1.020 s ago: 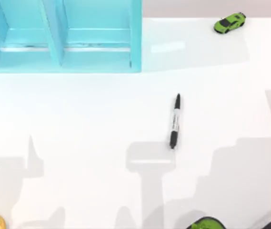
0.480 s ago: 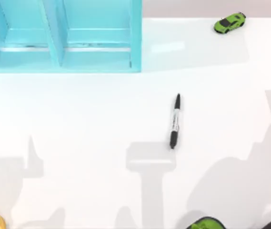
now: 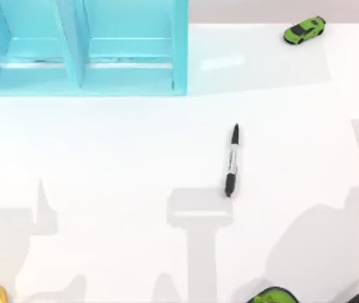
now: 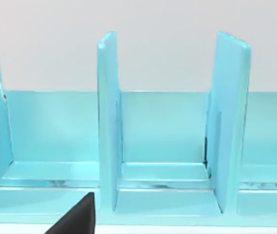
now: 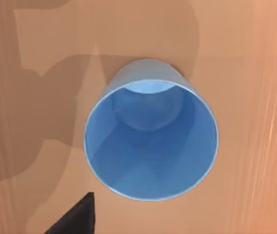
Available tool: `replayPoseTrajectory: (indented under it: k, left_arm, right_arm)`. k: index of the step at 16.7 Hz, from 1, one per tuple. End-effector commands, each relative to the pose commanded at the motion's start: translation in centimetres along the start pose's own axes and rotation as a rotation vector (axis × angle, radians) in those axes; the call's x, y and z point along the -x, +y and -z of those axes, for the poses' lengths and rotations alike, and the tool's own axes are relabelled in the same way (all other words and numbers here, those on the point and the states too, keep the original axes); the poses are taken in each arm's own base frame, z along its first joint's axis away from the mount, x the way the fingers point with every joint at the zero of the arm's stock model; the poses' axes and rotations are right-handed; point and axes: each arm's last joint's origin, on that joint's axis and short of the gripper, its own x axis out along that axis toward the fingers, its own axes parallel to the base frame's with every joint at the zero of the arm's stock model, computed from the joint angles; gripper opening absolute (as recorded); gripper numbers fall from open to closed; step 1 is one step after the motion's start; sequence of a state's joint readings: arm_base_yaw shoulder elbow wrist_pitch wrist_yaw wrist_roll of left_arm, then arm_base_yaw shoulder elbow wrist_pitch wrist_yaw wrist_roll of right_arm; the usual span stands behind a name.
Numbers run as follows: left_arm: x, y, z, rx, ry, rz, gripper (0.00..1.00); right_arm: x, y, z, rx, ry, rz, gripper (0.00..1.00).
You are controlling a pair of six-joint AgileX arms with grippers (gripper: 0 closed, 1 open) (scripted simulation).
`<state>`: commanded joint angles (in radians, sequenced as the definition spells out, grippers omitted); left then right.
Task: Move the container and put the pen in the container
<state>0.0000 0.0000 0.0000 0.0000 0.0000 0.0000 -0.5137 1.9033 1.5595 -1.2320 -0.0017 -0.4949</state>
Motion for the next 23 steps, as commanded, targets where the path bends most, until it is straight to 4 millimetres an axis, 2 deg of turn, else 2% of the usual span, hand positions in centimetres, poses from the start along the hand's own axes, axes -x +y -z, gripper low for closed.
replayPoseTrajectory:
  k: [6,8,11,23]
  left_arm:
    - [0.0,0.0,0.0,0.000,0.000,0.000,1.00]
    - [0.0,0.0,0.0,0.000,0.000,0.000,1.00]
    - [0.0,0.0,0.0,0.000,0.000,0.000,1.00]
    - [0.0,0.0,0.0,0.000,0.000,0.000,1.00]
  right_arm:
    - [-6.9,0.0,-0.1,0.002,-0.012,0.006,1.00]
    - [-7.8,0.0,0.1,0.000,-0.006,0.004,1.00]
    - [-7.8,0.0,0.1,0.000,-0.006,0.004,1.00]
    - [-7.8,0.0,0.1,0.000,-0.006,0.004,0.10]
